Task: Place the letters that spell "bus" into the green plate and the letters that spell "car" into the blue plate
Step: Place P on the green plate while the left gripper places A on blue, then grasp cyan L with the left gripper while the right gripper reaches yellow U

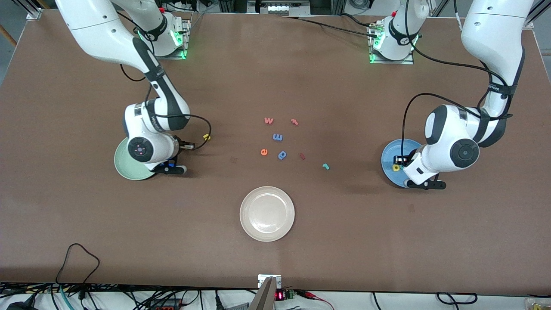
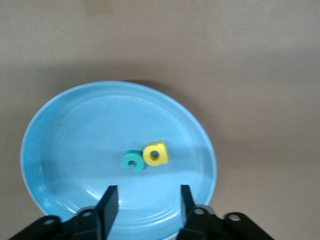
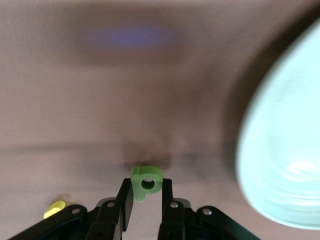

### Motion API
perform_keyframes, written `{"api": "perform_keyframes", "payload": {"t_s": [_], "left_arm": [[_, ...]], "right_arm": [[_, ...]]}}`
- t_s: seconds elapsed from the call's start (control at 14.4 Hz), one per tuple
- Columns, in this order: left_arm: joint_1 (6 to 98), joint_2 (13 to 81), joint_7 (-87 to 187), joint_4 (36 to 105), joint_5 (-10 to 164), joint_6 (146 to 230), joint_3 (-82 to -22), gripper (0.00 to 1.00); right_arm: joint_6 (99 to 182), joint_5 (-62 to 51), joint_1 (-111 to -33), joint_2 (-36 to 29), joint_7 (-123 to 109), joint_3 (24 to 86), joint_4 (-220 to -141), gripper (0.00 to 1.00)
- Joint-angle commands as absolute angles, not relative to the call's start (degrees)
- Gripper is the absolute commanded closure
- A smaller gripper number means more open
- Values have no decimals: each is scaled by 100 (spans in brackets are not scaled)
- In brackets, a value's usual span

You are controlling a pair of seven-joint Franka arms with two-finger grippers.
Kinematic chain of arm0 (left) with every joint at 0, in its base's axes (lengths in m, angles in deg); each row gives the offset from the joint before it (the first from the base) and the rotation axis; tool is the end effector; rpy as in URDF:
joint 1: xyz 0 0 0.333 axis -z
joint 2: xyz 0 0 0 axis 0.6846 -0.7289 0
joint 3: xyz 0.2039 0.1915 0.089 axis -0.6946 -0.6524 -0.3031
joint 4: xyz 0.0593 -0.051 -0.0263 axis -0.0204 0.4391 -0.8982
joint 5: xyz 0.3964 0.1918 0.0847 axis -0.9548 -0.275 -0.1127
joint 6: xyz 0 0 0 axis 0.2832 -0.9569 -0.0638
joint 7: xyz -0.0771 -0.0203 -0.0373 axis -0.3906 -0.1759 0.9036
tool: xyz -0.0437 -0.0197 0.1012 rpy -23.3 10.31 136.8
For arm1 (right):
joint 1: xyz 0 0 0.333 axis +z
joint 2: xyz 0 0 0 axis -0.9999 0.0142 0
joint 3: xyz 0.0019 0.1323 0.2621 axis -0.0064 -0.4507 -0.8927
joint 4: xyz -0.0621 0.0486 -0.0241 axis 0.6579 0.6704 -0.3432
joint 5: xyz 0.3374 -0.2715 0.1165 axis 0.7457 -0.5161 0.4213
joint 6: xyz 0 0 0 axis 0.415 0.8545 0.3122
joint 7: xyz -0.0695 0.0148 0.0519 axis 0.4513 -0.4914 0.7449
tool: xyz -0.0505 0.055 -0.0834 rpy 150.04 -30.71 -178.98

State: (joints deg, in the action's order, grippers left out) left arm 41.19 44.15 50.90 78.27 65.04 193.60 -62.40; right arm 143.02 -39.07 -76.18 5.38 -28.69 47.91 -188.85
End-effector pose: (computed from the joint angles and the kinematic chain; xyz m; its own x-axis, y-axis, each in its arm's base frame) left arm 0.6385 -0.0651 0.1719 0.9750 -0.0308 -0.2201 -0.0309 -0.9995 0.0029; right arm 0.5940 0.1597 0.1194 0.9250 -0.0762 -0.3723 -0.0598 -0.9967 0.0555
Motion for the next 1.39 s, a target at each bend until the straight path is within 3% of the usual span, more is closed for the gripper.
{"api": "perform_keyframes", "payload": {"t_s": [0.0, 0.35, 0.42, 0.49, 0.56, 0.63, 0.69, 0.97, 1.18, 1.32], "left_arm": [[4206, 4467, 5006, 7559, 6432, 19152, -5978, 32], [5189, 3695, 3654, 6691, 6485, 19213, -5713, 54], [5330, 3528, 3496, 6558, 6485, 19222, -5722, 54], [5410, 3422, 3381, 6461, 6494, 19222, -5713, 54], [5454, 3334, 3249, 6442, 6494, 19231, -5713, 54], [5515, 3281, 3109, 6442, 6520, 19283, -5704, 54], [5638, 3272, 2925, 6434, 6677, 19492, -5704, 54], [5824, 3070, 2642, 6434, 6758, 19872, -5713, 54], [5824, 2947, 2493, 6442, 6758, 20056, -5713, 54], [5832, 2885, 2369, 6433, 6740, 20171, -5713, 54]], "right_arm": [[13231, -3947, -8099, 309, -2473, 4765, -18275, 94], [13209, -4158, -8926, 510, -1751, 4765, -18061, 93], [13288, -4158, -9006, 572, -1673, 4765, -18061, 89], [13332, -4158, -9041, 582, -1550, 4765, -18070, 81], [13350, -4167, -9068, 582, -1444, 4765, -18070, 67], [13394, -4167, -9085, 590, -1443, 4765, -18070, 44], [13394, -4167, -9086, 590, -1443, 4765, -18070, 27], [13280, -4167, -8989, 232, -1443, 4722, -18105, 5], [13270, -4141, -8586, -698, -1566, 4704, -18490, 0], [14110, -4097, -8244, -1454, -1784, 4704, -19471, 0]]}}
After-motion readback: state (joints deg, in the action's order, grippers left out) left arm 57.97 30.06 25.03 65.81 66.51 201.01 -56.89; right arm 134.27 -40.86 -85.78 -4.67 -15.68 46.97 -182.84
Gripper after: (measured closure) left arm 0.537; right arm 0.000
